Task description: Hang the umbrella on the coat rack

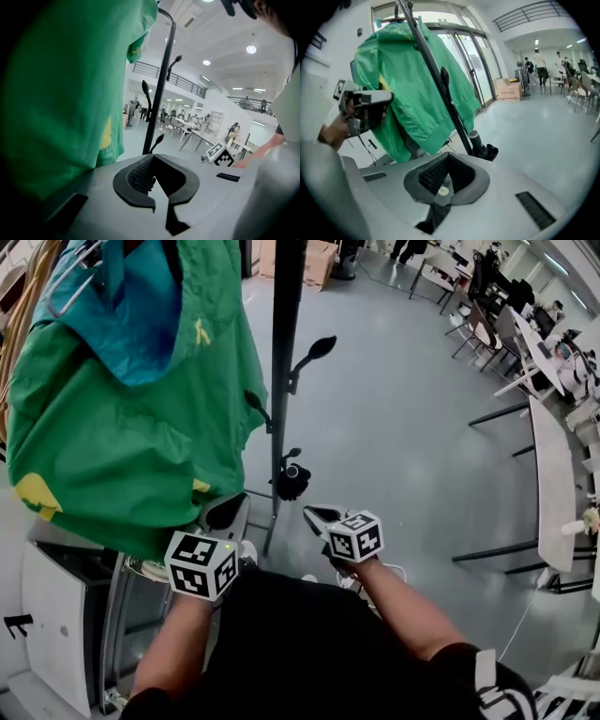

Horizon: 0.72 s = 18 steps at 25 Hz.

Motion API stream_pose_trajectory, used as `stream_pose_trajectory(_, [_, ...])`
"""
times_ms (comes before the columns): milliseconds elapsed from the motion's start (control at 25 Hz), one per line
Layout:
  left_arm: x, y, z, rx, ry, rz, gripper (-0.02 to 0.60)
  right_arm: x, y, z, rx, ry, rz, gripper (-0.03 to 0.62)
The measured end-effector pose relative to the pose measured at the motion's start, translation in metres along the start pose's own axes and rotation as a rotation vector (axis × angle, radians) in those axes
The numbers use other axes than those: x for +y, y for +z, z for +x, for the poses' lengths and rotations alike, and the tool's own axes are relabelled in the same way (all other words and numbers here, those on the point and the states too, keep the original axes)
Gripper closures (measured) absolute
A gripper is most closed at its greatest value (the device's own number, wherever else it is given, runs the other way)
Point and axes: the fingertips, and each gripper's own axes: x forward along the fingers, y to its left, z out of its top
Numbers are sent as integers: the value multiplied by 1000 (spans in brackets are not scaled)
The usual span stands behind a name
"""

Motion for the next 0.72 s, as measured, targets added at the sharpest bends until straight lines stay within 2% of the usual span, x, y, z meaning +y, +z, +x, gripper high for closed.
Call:
stream_pose_trajectory(160, [-7,-2,-5,-15,7,-29,566,23,29,-42,-187,107,107,583])
stream_pose_trajectory(240, [-12,-1,-9,-27,14,-34,566,34,40,-62,-235,141,120,583])
stream_pose_trajectory(320, [-17,-1,-11,-34,22,-30,566,43,44,-75,-242,137,79,583])
stream_pose_trajectory(560, [-30,-18,-15,-29,51,-2,566,53,33,-102,-214,54,-113,583])
stream_pose_trajectory(720, [-44,-28,-27,-20,71,1,566,61,17,-118,-207,66,-109,583])
